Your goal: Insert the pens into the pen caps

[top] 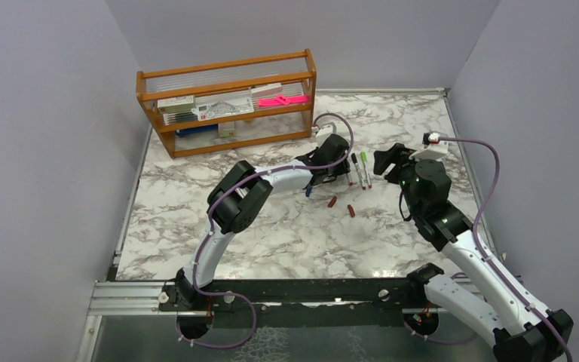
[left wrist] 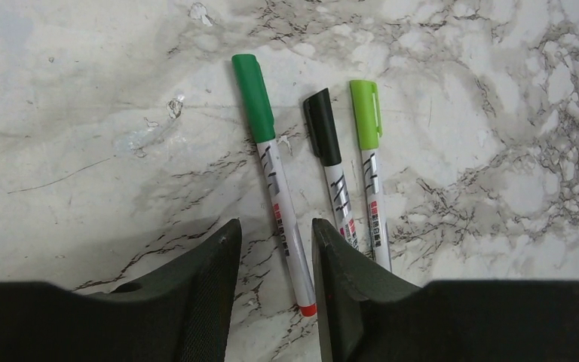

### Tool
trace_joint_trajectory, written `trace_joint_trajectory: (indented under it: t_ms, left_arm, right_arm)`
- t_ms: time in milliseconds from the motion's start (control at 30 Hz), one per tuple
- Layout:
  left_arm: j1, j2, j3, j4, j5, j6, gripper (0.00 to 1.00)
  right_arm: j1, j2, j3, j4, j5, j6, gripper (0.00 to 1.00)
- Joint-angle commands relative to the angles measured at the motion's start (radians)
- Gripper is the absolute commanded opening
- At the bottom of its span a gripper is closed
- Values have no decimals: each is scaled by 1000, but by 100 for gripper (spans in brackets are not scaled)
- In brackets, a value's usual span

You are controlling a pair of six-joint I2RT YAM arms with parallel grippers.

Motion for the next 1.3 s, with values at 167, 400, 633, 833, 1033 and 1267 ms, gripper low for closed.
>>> trace_joint_trajectory:
  t_ms: [167, 400, 633, 833, 1033, 1267]
  left_arm:
    - [5, -106, -74, 1, -12, 146, 44]
    - [110, -315, -288, -5, 31, 215, 48]
    - [270, -599, -518, -107, -69, 146, 69]
    - [418, -768, -650, -195, -39, 46, 86]
    - [523, -884, -711, -245, 8, 42, 90]
    - [674, -953, -755, -277, 102, 56, 94]
  right_arm:
    - [2, 94, -40, 21, -111, 20, 60]
    - [3, 206, -60, 92, -222, 23, 10]
    - [25, 425, -30, 254, -431, -12, 25]
    - [218, 687, 124, 325, -409, -46, 53]
    - [381, 940, 338, 337, -412, -92, 56]
    - [537, 1181, 569, 284, -374, -108, 58]
